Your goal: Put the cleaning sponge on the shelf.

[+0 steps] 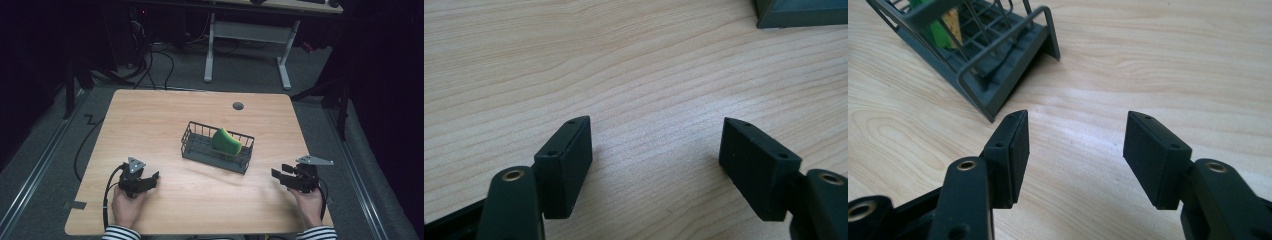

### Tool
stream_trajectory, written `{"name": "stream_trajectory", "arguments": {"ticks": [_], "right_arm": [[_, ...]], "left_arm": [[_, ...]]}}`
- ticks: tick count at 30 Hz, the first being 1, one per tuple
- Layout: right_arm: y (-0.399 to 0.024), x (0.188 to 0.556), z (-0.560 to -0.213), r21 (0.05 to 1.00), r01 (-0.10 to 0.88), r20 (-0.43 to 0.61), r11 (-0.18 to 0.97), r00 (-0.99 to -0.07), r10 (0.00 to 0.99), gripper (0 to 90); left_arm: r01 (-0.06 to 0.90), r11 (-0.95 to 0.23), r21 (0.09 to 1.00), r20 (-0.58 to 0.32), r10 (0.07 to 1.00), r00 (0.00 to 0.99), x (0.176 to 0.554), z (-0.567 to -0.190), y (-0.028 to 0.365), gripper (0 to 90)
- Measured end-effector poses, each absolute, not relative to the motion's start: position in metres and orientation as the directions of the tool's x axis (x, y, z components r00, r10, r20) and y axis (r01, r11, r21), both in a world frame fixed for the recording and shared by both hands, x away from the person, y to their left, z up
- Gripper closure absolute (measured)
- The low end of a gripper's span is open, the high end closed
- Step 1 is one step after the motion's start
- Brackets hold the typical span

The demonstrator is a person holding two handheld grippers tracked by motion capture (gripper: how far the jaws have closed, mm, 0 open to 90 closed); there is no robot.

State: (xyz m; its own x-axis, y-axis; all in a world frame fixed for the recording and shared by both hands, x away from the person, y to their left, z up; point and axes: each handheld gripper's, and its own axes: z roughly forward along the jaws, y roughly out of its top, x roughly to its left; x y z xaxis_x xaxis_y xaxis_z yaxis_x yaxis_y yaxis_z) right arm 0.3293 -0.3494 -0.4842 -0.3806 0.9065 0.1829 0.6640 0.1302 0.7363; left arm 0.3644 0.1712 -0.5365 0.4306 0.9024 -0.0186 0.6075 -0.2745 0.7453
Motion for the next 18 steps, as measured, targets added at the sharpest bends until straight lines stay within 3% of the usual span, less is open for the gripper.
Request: {"name": "stream_trajectory", "arguments": {"ticks": [18], "right_arm": [[-0.336, 0.326, -0.526, 0.714, 0.680, 0.105, 0.166, -0.339, 0.935, 40.0]], "left_arm": [[0.607, -0.275, 0.745, -0.018, 0.902, 0.431, 0.364, -0.537, 0.171, 30.0]]}}
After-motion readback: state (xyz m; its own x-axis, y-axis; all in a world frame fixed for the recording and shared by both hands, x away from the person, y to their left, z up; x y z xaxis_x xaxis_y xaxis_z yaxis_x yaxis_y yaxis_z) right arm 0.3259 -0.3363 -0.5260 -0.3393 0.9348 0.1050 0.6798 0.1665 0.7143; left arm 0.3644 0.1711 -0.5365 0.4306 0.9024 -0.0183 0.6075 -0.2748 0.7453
